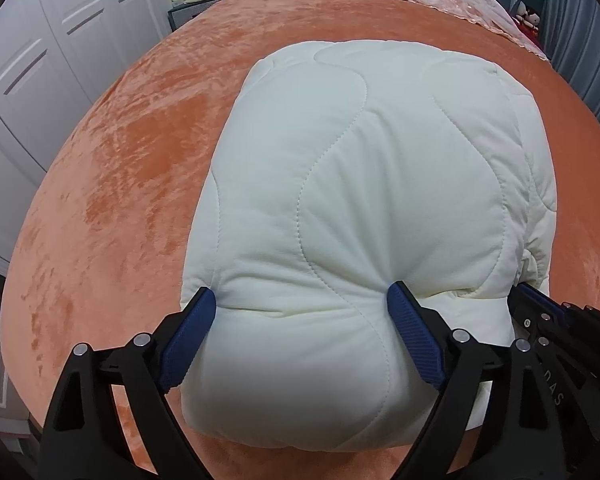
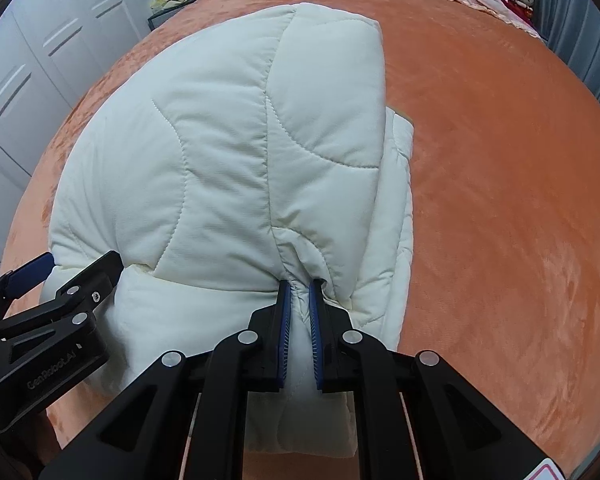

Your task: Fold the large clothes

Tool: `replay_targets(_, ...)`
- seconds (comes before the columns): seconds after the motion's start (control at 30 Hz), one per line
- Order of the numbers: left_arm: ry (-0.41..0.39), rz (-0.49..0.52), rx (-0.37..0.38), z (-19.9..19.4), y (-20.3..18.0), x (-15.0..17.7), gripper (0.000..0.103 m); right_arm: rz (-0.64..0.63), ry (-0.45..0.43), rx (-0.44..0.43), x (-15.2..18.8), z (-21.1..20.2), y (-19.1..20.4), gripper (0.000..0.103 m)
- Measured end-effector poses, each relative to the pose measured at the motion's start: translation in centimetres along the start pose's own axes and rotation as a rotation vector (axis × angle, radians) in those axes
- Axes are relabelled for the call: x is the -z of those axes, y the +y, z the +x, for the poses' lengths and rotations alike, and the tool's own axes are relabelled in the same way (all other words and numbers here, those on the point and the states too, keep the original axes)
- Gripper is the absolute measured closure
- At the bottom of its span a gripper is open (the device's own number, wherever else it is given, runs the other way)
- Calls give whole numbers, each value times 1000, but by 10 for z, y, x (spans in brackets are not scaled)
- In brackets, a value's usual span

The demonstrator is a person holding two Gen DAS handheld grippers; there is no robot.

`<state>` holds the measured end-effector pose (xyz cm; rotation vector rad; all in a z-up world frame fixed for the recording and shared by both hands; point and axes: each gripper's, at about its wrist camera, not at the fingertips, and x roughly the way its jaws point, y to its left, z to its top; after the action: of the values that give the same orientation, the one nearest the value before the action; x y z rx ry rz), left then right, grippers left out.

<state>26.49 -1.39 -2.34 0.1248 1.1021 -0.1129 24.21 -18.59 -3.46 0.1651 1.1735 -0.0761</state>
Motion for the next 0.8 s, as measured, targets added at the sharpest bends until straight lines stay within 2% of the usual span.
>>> replay_targets(0.37, -14, 6, -44, 6, -6, -1, 13, 15, -14, -6, 9, 7, 2, 95)
replay_targets(0.53, -3, 6, -59, 4, -7, -1, 13, -10, 16, 8, 2, 6, 5, 95)
replay_targets(0.6, 34, -17, -37, -5, 0, -5, 13, 2, 30, 17, -3, -11, 5, 95)
replay_targets(0.7, 45, -84, 58, -37, 17, 3, 17, -3, -45, -23, 8, -55, 5, 95)
replay_targets(0.8, 37, -78, 53, -53, 27, 26, 17, -38, -15, -24, 31, -58, 2, 95)
